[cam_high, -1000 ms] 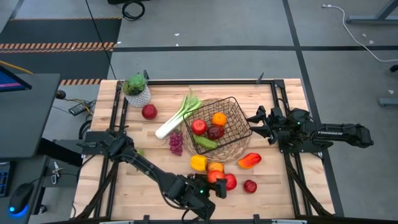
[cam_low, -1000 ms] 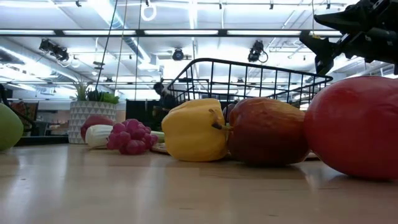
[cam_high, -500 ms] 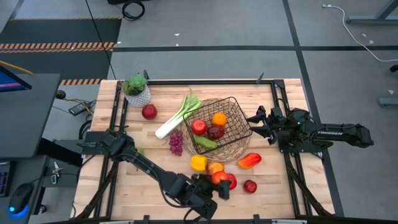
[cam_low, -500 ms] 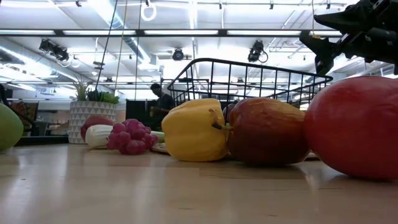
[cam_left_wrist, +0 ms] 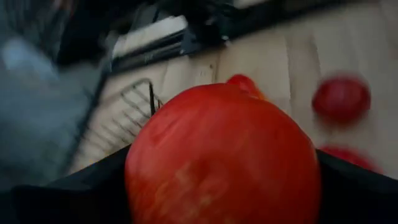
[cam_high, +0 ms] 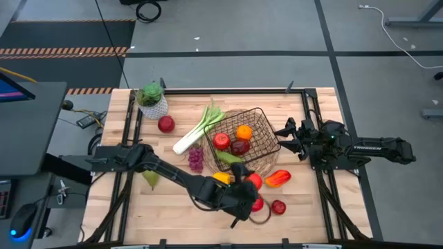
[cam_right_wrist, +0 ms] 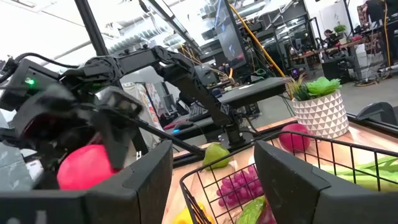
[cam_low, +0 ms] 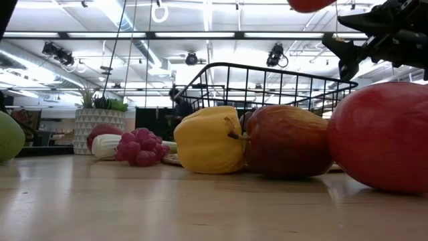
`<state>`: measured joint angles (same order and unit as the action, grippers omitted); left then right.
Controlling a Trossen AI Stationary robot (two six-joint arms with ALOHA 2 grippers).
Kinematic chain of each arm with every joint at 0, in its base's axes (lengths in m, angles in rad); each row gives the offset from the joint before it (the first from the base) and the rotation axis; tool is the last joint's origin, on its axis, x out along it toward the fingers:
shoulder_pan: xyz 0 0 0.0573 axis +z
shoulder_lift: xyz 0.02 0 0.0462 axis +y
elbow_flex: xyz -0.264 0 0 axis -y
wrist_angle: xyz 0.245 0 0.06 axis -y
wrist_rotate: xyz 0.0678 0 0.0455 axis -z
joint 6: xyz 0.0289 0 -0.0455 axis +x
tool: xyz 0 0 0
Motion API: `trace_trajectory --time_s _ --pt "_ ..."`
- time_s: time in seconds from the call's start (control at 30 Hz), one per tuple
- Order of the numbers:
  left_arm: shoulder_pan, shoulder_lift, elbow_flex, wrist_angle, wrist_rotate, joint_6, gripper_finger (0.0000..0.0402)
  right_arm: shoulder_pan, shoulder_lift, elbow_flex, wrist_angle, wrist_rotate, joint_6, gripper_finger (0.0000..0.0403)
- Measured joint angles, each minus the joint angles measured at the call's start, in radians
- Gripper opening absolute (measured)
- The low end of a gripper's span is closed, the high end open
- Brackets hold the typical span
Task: Build produce basket
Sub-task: Put the red apple into the black wire basket
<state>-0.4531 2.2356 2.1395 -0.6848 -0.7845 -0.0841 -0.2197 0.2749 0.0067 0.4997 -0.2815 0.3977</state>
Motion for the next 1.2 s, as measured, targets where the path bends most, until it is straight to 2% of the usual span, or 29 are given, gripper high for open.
trace_trajectory --time_s 0.13,0.27,0.43,0.63,0.83,1.0,1.2 --pt "0.008 0.000 0.000 0.047 0.007 -0.406 0.0353 0.000 0.000 0.000 0.000 0.000 0.000 0.0231" --pt "0.007 0.000 0.000 0.171 0.078 -0.682 0.0353 0.000 0.000 0.000 0.000 0.000 0.000 0.0231" --pt "0.005 0.001 0.040 0.385 0.239 -0.716 0.0353 0.000 0.000 0.000 0.000 0.000 0.000 0.0231" --pt "0.005 0.000 0.076 0.604 0.258 -0.740 0.0353 0.000 0.000 0.000 0.000 0.000 0.000 0.0231" --pt "0.014 0.000 0.113 0.643 0.261 -0.885 0.0353 0.000 0.000 0.000 0.000 0.000 0.000 0.0231" --pt "0.033 0.001 0.114 0.715 0.258 -0.923 0.0353 0.000 0.000 0.000 0.000 0.000 0.000 0.0231" --pt "0.030 0.001 0.114 0.785 0.260 -1.062 0.0353 0.000 0.000 0.000 0.000 0.000 0.000 0.0231"
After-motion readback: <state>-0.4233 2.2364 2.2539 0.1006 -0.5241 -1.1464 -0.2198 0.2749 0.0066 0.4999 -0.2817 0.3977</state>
